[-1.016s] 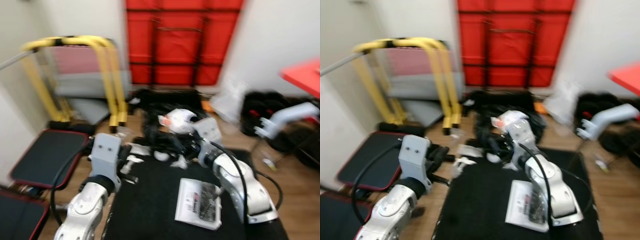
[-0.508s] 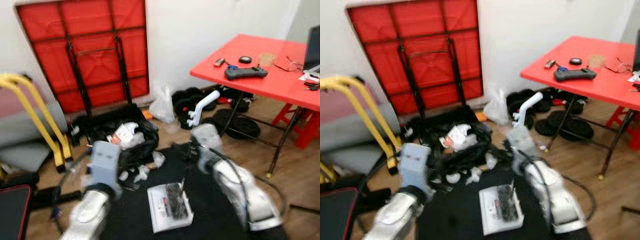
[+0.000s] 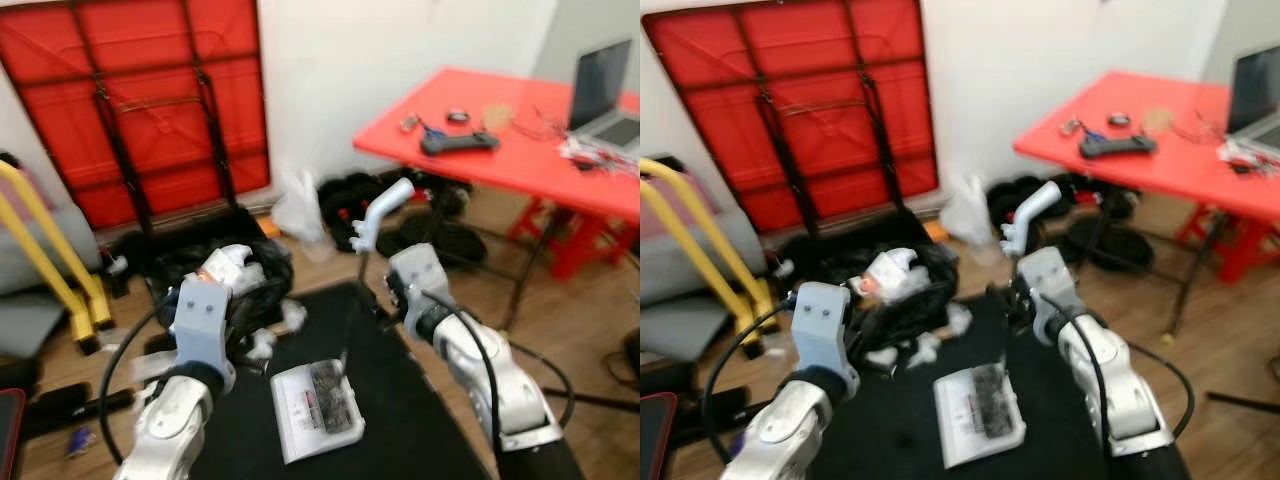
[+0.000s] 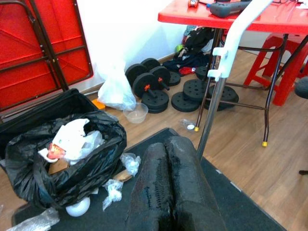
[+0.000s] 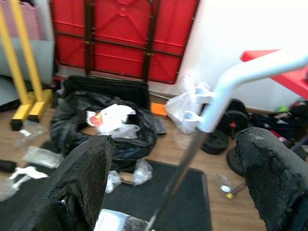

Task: Sweep floor

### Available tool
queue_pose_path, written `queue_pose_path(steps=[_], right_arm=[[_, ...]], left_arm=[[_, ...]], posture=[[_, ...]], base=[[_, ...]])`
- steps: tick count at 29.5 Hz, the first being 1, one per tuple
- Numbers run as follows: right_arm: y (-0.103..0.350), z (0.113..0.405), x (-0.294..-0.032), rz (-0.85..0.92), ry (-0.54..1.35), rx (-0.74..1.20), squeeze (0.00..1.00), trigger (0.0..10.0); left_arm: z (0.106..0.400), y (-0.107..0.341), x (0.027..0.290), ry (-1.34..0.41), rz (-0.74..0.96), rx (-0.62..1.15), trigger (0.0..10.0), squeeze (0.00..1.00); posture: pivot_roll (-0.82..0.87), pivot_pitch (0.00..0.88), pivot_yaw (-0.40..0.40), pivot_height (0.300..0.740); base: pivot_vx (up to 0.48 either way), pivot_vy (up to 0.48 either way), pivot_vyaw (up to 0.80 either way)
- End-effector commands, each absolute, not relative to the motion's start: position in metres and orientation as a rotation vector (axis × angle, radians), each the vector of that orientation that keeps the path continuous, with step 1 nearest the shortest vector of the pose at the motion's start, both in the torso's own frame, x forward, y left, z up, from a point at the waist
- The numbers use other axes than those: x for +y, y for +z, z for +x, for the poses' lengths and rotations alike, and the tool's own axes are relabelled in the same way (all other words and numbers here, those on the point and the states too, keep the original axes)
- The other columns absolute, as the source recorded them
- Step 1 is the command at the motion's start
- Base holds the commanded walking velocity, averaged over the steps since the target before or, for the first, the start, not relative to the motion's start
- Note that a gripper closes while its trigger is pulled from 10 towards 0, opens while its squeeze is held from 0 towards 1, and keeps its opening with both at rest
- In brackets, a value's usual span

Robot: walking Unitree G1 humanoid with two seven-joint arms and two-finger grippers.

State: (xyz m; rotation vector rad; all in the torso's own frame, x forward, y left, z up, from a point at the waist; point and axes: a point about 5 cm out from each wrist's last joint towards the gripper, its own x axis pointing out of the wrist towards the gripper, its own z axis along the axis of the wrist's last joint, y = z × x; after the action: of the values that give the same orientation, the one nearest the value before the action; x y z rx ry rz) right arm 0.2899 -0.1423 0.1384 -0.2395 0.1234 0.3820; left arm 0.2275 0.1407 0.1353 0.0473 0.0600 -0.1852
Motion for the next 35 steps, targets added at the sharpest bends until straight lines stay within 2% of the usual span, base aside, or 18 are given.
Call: queue_pose_path(steps=[1, 6, 11, 35], right_arm=[[0.139, 0.291, -0.137, -0.234, 0.409, 0.107, 0.00, 10.0], [0.140, 0.288, -0.130, -0.253, 0.519, 0.088, 0.00, 10.0], [0.141, 0.288, -0.129, -0.257, 0.539, 0.084, 0.00, 10.0], [0.146, 0.285, -0.123, -0.272, 0.620, 0.020, 0.00, 10.0]], left_arm=[[0.228, 0.131, 0.147, -0.127, 0.057, 0.076, 10.0, 0.00], [0.231, 0.132, 0.147, -0.121, 0.055, 0.069, 10.0, 0.00], [0.232, 0.132, 0.147, -0.118, 0.057, 0.065, 10.0, 0.00], [0.233, 0.128, 0.147, -0.121, 0.060, 0.062, 10.0, 0.00]], posture=[[-0.11, 0.000, -0.028, 0.740], [-0.11, 0.000, -0.030, 0.740], [-0.11, 0.000, -0.028, 0.740], [-0.12, 0.000, -0.017, 0.740]], base=[[0.262, 0.000, 0.00], [0.262, 0.000, 0.80], [0.260, 0.000, 0.00], [0.000, 0.000, 0.00]])
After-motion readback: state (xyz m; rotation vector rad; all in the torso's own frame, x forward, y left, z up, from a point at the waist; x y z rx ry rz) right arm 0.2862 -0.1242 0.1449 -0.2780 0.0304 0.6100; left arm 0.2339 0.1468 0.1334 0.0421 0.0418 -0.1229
